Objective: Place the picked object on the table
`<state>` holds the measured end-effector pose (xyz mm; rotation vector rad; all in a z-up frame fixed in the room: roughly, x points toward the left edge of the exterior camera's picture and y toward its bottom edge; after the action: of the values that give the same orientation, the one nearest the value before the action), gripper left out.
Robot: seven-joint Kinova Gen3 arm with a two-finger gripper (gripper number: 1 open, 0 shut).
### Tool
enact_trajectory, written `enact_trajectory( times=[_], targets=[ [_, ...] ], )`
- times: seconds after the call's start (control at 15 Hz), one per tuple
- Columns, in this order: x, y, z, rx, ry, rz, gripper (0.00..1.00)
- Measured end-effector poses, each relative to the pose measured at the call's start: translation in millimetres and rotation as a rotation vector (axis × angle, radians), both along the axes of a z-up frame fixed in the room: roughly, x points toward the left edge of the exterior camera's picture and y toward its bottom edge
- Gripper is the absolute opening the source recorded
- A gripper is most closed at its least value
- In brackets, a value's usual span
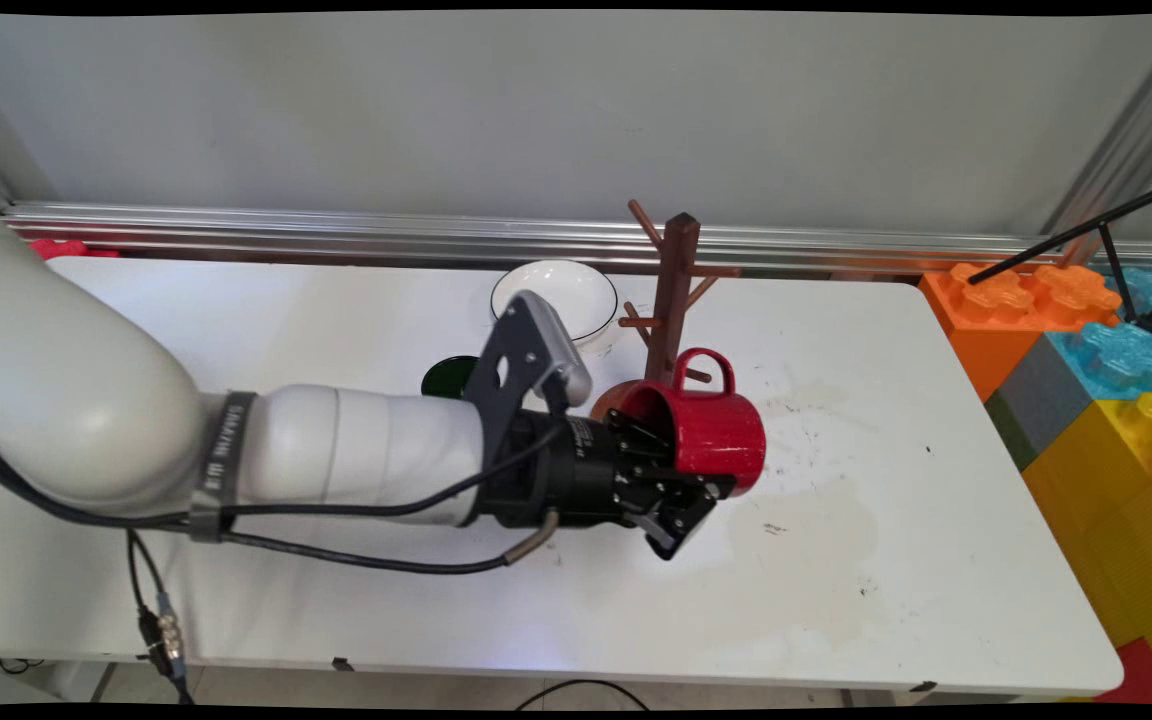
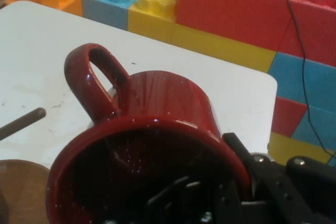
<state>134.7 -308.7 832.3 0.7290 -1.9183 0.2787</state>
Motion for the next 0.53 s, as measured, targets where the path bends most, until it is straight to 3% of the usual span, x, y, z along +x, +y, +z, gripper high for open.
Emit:
enact_trajectory(
  times=[0.53],
  targets=[
    [33,-2,44,-0.040,-0.060,-0.051,0.00]
  ],
)
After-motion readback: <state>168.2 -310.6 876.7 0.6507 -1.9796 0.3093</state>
